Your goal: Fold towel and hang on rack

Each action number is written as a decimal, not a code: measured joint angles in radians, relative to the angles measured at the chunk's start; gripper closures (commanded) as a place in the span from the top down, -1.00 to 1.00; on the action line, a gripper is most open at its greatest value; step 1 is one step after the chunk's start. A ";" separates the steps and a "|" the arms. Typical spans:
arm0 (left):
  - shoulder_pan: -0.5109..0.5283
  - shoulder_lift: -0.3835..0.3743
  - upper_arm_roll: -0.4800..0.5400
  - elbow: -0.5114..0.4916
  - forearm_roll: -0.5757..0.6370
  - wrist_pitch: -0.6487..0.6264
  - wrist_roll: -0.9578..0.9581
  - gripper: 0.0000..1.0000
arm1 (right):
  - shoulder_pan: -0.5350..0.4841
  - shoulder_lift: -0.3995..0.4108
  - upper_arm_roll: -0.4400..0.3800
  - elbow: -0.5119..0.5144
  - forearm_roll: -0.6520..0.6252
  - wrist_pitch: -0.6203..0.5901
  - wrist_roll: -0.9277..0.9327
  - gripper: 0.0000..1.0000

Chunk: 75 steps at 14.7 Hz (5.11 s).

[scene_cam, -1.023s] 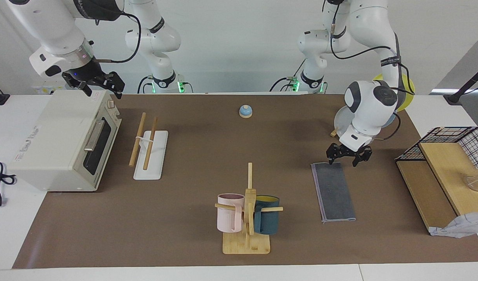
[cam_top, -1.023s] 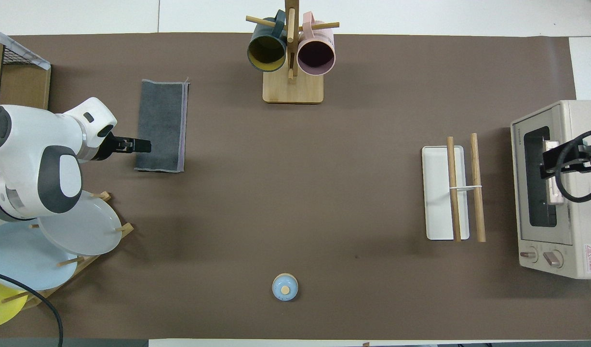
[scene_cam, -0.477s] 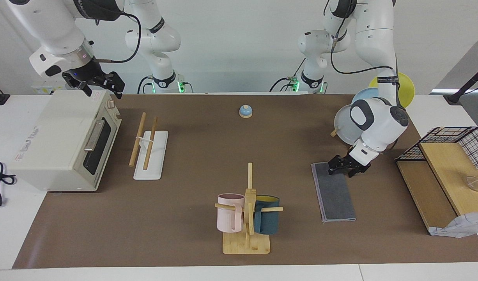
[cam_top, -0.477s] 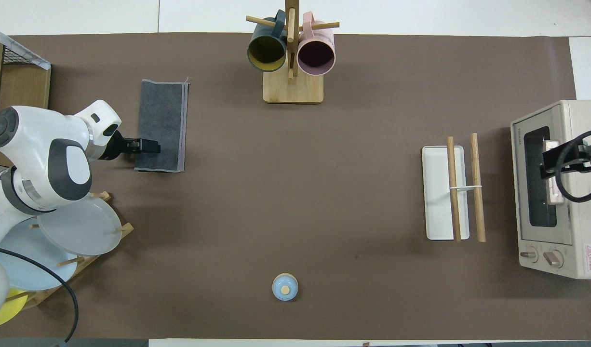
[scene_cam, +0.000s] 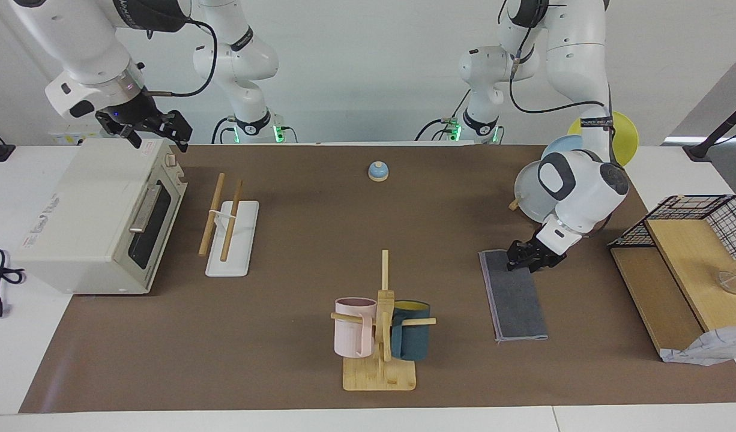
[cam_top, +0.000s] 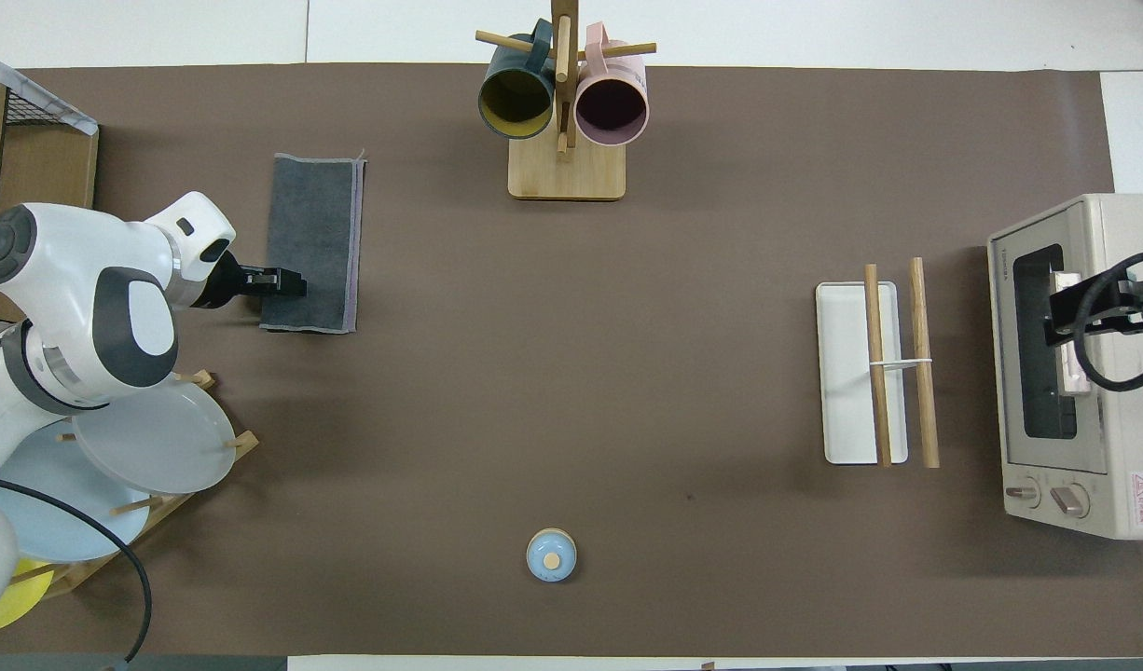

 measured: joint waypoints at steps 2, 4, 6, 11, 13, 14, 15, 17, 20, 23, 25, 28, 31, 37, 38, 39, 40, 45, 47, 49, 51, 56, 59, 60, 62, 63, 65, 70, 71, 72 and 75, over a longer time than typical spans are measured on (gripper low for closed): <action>0.000 0.000 0.000 0.000 0.000 0.000 0.000 -0.17 | 0.000 0.000 0.000 0.000 0.000 0.000 0.000 1.00; 0.000 0.000 0.000 0.000 0.000 0.000 0.000 -0.60 | 0.000 0.000 0.000 0.000 0.000 0.000 0.000 1.00; 0.000 0.001 0.000 0.000 0.000 -0.002 0.000 -1.00 | 0.000 0.000 0.000 0.000 0.000 0.000 0.000 1.00; 0.000 -0.001 -0.003 0.009 -0.010 -0.021 0.000 -1.00 | 0.000 0.000 0.000 0.000 0.000 0.000 0.000 1.00; 0.001 0.000 0.000 0.029 -0.011 -0.057 -0.019 -1.00 | 0.000 0.000 0.000 0.000 0.000 0.000 0.000 1.00; 0.001 -0.001 0.002 0.049 -0.011 -0.085 -0.048 -1.00 | 0.000 0.000 0.000 0.000 0.000 0.000 0.000 1.00; 0.001 -0.002 0.001 0.076 -0.011 -0.117 -0.088 -1.00 | 0.000 0.000 0.000 0.000 0.000 0.000 0.000 1.00; 0.000 -0.011 -0.003 0.135 -0.010 -0.181 -0.197 -1.00 | 0.000 0.000 0.000 0.000 0.000 0.000 0.000 1.00; -0.020 -0.053 -0.016 0.187 -0.010 -0.250 -0.407 -1.00 | 0.000 0.000 0.000 0.000 0.000 0.000 0.000 1.00; -0.075 -0.115 -0.022 0.218 -0.010 -0.322 -0.719 -1.00 | 0.000 0.000 0.000 0.000 0.000 0.000 0.000 1.00; -0.114 -0.157 -0.029 0.234 -0.009 -0.353 -0.932 -1.00 | 0.000 0.000 0.000 0.000 0.000 0.000 0.000 1.00; -0.146 -0.222 -0.073 0.239 -0.010 -0.372 -1.250 -1.00 | 0.000 0.000 0.000 0.000 0.000 0.000 0.000 1.00; -0.151 -0.271 -0.158 0.240 -0.011 -0.380 -1.582 -1.00 | 0.000 0.000 0.000 0.000 0.000 0.000 0.000 1.00; -0.158 -0.303 -0.308 0.243 -0.053 -0.378 -2.080 -1.00 | 0.000 0.000 0.000 -0.001 0.009 0.033 0.000 1.00; -0.159 -0.307 -0.325 0.243 -0.061 -0.377 -2.137 -1.00 | 0.002 0.001 0.004 -0.001 0.027 0.070 -0.002 1.00; -0.159 -0.311 -0.338 0.243 -0.073 -0.374 -2.190 -1.00 | 0.002 0.002 0.010 -0.002 0.038 0.088 -0.011 1.00; -0.158 -0.315 -0.347 0.243 -0.096 -0.370 -2.237 -1.00 | 0.003 0.002 0.017 -0.005 0.045 0.094 -0.032 1.00; -0.158 -0.328 -0.414 0.243 -0.160 -0.296 -2.422 -1.00 | 0.003 -0.020 0.031 -0.115 0.239 0.232 -0.033 1.00; -0.159 -0.330 -0.449 0.242 -0.161 -0.256 -2.503 -1.00 | 0.004 -0.040 0.033 -0.175 0.357 0.270 0.116 1.00; -0.165 -0.330 -0.465 0.242 -0.161 -0.226 -2.575 -1.00 | 0.020 -0.068 0.038 -0.235 0.477 0.311 0.330 1.00; -0.183 -0.332 -0.466 0.242 -0.161 -0.197 -2.639 -1.00 | 0.046 -0.093 0.040 -0.281 0.579 0.355 0.537 1.00; -0.213 -0.337 -0.467 0.233 -0.161 -0.169 -2.697 -1.00 | 0.116 -0.123 0.042 -0.345 0.776 0.489 0.962 1.00; -0.213 -0.340 -0.467 0.230 -0.161 -0.162 -2.708 -1.00 | 0.165 -0.124 0.042 -0.373 0.825 0.558 1.107 1.00; -0.213 -0.340 -0.467 0.230 -0.161 -0.160 -2.711 -1.00 | 0.182 -0.126 0.043 -0.381 0.827 0.566 1.132 1.00; -0.213 -0.341 -0.466 0.230 -0.161 -0.154 -2.719 -1.00 | 0.208 -0.135 0.044 -0.404 0.827 0.578 1.154 1.00; -0.213 -0.342 -0.466 0.230 -0.161 -0.151 -2.725 -1.00 | 0.220 -0.140 0.044 -0.417 0.828 0.601 1.158 1.00; -0.213 -0.343 -0.466 0.230 -0.161 -0.149 -2.731 -1.00 | 0.247 -0.143 0.044 -0.437 0.829 0.656 1.179 1.00; -0.213 -0.344 -0.466 0.230 -0.161 -0.147 -2.739 -1.00 | 0.263 -0.126 0.045 -0.455 0.829 0.714 1.186 -0.37; -0.213 -0.344 -0.466 0.230 -0.161 -0.147 -2.740 -1.00 | 0.270 -0.121 0.046 -0.455 0.830 0.732 1.186 -0.94; -0.213 -0.344 -0.466 0.230 -0.161 -0.147 -2.740 -1.00 | 0.281 -0.118 0.046 -0.455 0.840 0.745 1.186 -1.00; -0.213 -0.344 -0.466 0.230 -0.161 -0.146 -2.742 -1.00 | 0.298 -0.117 0.049 -0.454 0.876 0.761 1.186 -1.00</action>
